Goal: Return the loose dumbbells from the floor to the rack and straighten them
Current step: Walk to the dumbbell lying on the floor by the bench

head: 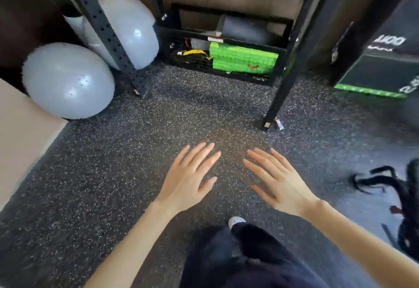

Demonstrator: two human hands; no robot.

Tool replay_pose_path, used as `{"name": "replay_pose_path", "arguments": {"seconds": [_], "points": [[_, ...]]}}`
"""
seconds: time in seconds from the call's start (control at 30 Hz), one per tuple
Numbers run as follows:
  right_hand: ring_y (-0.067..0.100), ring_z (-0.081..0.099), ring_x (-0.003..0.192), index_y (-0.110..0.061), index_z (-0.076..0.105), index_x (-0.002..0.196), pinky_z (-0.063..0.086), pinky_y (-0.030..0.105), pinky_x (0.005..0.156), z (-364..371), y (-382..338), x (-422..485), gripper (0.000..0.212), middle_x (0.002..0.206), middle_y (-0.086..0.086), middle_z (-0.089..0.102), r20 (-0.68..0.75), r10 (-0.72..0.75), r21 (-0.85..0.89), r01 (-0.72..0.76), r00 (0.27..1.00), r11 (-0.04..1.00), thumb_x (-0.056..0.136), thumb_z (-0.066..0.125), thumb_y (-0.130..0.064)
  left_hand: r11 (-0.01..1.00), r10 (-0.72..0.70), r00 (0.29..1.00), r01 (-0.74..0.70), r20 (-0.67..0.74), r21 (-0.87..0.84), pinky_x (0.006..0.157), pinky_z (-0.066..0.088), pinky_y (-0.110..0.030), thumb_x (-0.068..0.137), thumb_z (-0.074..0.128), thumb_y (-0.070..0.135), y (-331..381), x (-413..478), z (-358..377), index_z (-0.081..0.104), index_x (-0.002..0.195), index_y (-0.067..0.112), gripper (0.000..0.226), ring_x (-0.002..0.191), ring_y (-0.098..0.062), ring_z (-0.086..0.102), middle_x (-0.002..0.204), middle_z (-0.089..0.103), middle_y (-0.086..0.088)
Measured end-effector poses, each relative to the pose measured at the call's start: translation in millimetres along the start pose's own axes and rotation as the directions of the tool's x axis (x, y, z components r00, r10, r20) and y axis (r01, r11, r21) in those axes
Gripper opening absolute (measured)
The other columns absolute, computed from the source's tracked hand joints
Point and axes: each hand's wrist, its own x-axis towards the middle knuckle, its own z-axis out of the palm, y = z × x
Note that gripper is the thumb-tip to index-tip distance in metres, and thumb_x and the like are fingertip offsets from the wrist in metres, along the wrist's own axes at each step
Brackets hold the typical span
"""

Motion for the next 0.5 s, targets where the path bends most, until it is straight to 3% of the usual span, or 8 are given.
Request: {"name": "replay_pose_path", "arguments": {"seconds": [0.23, 0.4, 0.5], "points": [[0.021, 0.029, 0.139, -0.021, 0.034, 0.143, 0.024, 0.048, 0.113, 8.2, -47.7, -67.1, 0.055, 0.15, 0.003, 0.033, -0.013, 0.337, -0.005, -0.337, 0.941, 0.941, 0.094, 0.042, -0.042, 0.92, 0.392, 0.917, -0.392, 0.075, -0.014, 0.114, 0.02, -0.044, 0.096, 0.034, 0.045, -0.7, 29.2, 0.4, 0.034, 0.144, 0.021, 0.054, 0.141, -0.019, 0.027, 0.151, 0.033, -0.003], [0.021, 0.032, 0.138, -0.023, 0.033, 0.143, 0.023, 0.048, 0.112, 14.8, -104.0, -121.8, 0.058, 0.148, 0.001, 0.037, -0.025, 0.565, -0.026, -0.565, 0.825, 0.824, 0.091, 0.043, -0.046, 0.742, 0.667, 0.73, -0.669, 0.149, -0.047, 0.114, 0.019, -0.044, 0.095, 0.033, 0.046, 25.0, 37.2, 5.9, 0.035, 0.145, 0.022, 0.055, 0.141, -0.019, 0.027, 0.152, 0.032, -0.004], [0.021, 0.035, 0.136, -0.023, 0.034, 0.142, 0.022, 0.047, 0.112, 15.5, -138.7, -158.5, 0.057, 0.146, 0.002, 0.04, -0.052, 0.692, -0.033, -0.694, 0.72, 0.719, 0.091, 0.042, -0.047, 0.622, 0.779, 0.605, -0.778, 0.166, -0.082, 0.114, 0.022, -0.044, 0.095, 0.034, 0.046, 53.2, 41.3, 9.3, 0.033, 0.145, 0.023, 0.055, 0.141, -0.02, 0.027, 0.152, 0.031, -0.003]]}}
